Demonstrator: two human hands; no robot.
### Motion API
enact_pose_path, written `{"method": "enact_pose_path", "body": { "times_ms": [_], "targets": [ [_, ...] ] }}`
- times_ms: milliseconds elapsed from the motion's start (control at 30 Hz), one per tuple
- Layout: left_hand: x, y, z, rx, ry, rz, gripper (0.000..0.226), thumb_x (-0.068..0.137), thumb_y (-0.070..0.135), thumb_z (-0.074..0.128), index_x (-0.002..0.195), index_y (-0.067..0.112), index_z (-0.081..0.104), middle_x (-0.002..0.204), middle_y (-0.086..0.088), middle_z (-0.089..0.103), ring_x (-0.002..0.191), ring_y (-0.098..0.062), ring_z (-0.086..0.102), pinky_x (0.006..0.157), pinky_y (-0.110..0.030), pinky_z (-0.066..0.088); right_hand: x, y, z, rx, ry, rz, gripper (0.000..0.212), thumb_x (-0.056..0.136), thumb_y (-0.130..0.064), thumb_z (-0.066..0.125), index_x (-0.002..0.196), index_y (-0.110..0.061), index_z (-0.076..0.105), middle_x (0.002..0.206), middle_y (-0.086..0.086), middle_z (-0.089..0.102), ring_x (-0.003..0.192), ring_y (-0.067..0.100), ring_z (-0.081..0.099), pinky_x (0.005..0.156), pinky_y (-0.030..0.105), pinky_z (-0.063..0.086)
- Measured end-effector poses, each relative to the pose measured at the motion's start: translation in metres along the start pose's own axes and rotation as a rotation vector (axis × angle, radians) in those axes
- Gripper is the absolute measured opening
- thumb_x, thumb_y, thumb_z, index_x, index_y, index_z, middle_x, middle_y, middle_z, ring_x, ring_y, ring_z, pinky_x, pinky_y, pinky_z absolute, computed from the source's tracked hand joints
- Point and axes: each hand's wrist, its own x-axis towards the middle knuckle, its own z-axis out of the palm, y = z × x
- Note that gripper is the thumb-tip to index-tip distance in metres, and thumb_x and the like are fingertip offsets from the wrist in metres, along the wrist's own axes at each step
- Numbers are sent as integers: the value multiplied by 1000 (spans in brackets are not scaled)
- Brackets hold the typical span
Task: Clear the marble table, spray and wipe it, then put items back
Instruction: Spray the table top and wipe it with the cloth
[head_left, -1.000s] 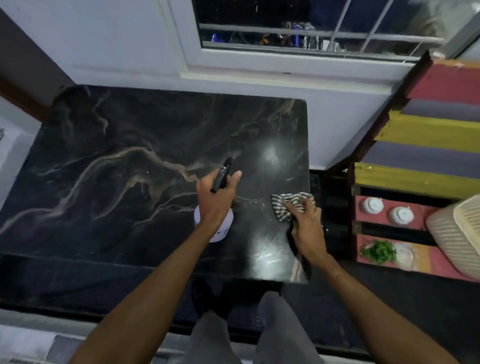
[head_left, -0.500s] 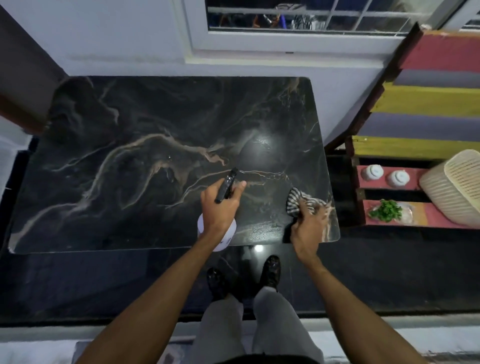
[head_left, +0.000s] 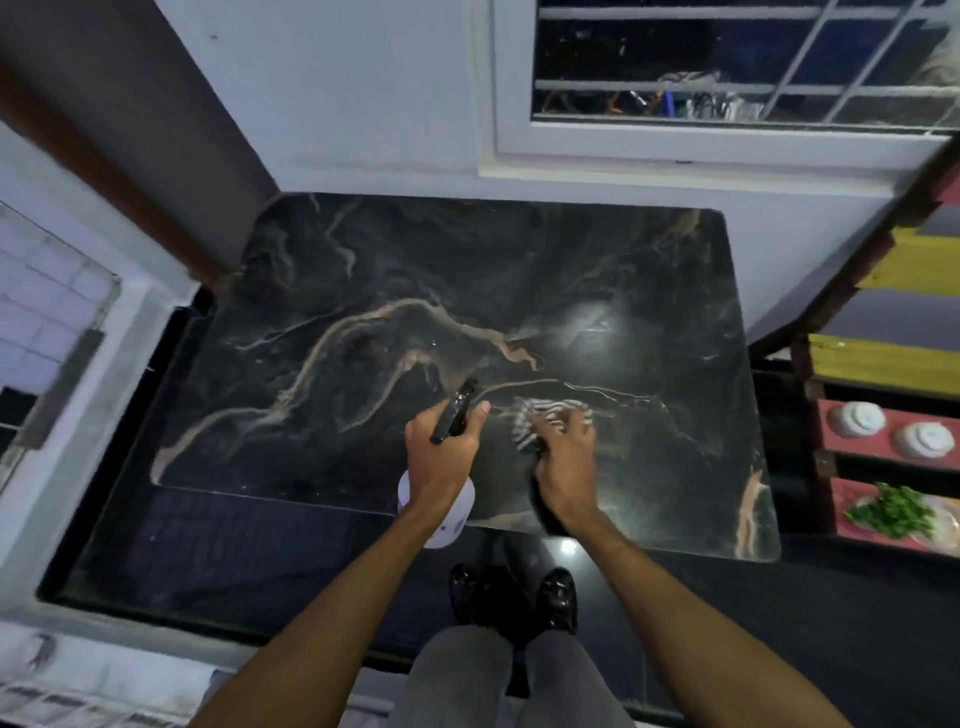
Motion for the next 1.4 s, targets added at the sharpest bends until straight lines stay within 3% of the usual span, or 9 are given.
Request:
{"method": "enact_pose_path", "body": {
  "times_ms": [67, 167, 367, 533, 700, 833, 1000, 1200, 1400],
  "targets": [
    [11, -8, -16, 25, 19, -45, 53, 93, 24, 78, 55, 1, 48, 47, -13, 49, 48, -33, 45, 53, -43, 43, 13, -11, 8, -3, -56, -119, 66, 81, 5, 56, 137, -29, 62, 143, 10, 39, 129, 30, 38, 105, 39, 44],
    [28, -20, -44, 22, 75, -108, 54, 89, 26, 82, 53, 5, 47, 47, -1, 44, 49, -17, 42, 55, -34, 40, 49, -12, 2, 33, 33, 9, 62, 77, 6, 56, 130, -24, 69, 130, 14, 45, 117, 36, 46, 105, 34, 38],
    [68, -56, -112, -21, 75, -189, 51, 88, 32, 82, 51, 13, 52, 48, -4, 53, 53, -30, 54, 60, -37, 49, 88, -86, 43, 18, 173, 223, 60, 80, 7, 50, 133, -18, 64, 136, 23, 37, 123, 44, 39, 109, 44, 38],
    [120, -83, -178, -11, 62, -167, 56, 85, 37, 84, 51, 14, 46, 48, 1, 51, 49, -16, 49, 59, -28, 45, 99, -166, 107, -76, -18, -110, 66, 80, 5, 53, 140, -22, 60, 144, 19, 37, 130, 40, 38, 116, 42, 35],
    [159, -111, -234, -6, 111, -143, 54, 89, 33, 80, 50, 25, 43, 49, 11, 46, 54, -10, 45, 61, -28, 40, 144, -241, 140, -107, 91, 146, 69, 78, -1, 55, 143, -23, 52, 147, 24, 34, 128, 47, 39, 113, 48, 38],
    [176, -127, -265, 15, 147, -146, 44, 88, 36, 81, 54, 35, 54, 55, 16, 60, 66, -15, 63, 73, -30, 51, 102, -311, 209, -144, -248, -398, 61, 86, -3, 54, 139, -33, 54, 141, 10, 37, 126, 34, 40, 98, 49, 52],
    [179, -153, -303, -8, 229, -126, 41, 89, 35, 81, 55, 31, 59, 56, 15, 64, 52, -3, 60, 55, -11, 44, 128, -341, 228, -49, -91, -137, 66, 80, 3, 51, 138, -29, 58, 144, 10, 35, 126, 37, 40, 101, 52, 51],
    [159, -165, -339, 23, 329, -171, 36, 90, 29, 80, 60, 32, 62, 66, 18, 70, 61, 0, 66, 58, -9, 48, 66, -382, 269, -48, -454, -755, 54, 83, 3, 59, 130, -22, 65, 139, 10, 45, 121, 35, 42, 94, 50, 52],
    [130, -178, -344, 10, 436, -181, 43, 89, 29, 82, 56, 18, 57, 57, 2, 63, 51, -10, 58, 53, -12, 44, 134, -389, 253, -151, -199, -399, 62, 82, 4, 52, 138, -23, 59, 141, 13, 40, 125, 39, 41, 107, 51, 45]
  ]
}}
